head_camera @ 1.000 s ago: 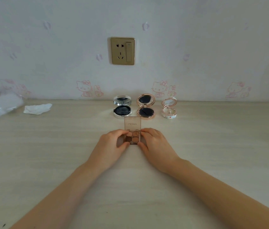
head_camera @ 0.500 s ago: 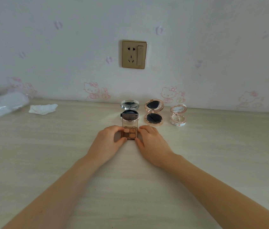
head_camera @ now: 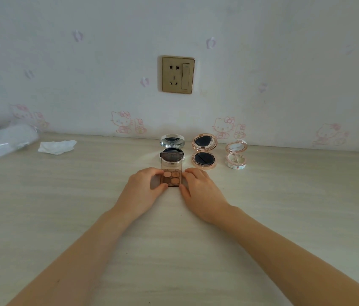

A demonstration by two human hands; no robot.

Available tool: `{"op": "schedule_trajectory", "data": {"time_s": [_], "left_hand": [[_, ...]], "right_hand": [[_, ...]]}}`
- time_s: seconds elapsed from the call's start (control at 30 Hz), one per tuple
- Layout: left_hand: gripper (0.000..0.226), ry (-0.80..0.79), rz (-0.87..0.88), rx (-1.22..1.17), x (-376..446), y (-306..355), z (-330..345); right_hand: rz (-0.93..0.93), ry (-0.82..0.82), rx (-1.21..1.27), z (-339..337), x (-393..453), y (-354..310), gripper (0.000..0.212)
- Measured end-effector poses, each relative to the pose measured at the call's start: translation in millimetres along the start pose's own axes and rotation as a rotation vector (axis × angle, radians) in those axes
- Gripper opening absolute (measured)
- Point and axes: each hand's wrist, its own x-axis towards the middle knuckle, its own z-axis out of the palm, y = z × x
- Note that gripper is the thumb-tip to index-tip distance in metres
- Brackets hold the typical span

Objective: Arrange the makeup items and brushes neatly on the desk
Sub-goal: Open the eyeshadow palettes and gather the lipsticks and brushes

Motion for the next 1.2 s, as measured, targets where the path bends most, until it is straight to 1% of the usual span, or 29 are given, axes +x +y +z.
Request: {"op": "schedule_trajectory", "data": {"time_s": [0.17, 0.3, 0.43, 0.63, 0.8, 1.2], "left_hand": [[0.038, -0.001, 0.039, 0.035, -5.5, 6.0, -2.8], [0.036, 0.011, 0.113, 0.061, -15.3, 15.1, -3.7], [0.038, -0.003, 0.154, 0.106, -24.1, 30.9, -0.6], [0.035, -0.011, 0.232, 0.083, -40.4, 67.9, 19.7], [0.033, -0.05, 0.352, 0.057, -55.3, 108.3, 51.3], [0.033, -0.202, 0.531, -0.018, -77.9, 205.5, 133.3]], "right_hand": [[-0.005, -0.028, -0.008, -5.2, -7.2, 0.2, 0.038], [-0.031, -0.053, -0.053, -14.5, -23.1, 7.3, 0.047], [-0.032, -0.041, -0.097, -28.8, -46.8, 19.8, 0.049], [-0.028, -0.01, -0.217, -53.6, -95.0, 46.5, 0.05], [0.042, 0.019, -0.265, -77.0, -140.7, 76.2, 0.051], [0.26, 0.153, -0.349, -125.1, -243.0, 153.8, 0.048]]}}
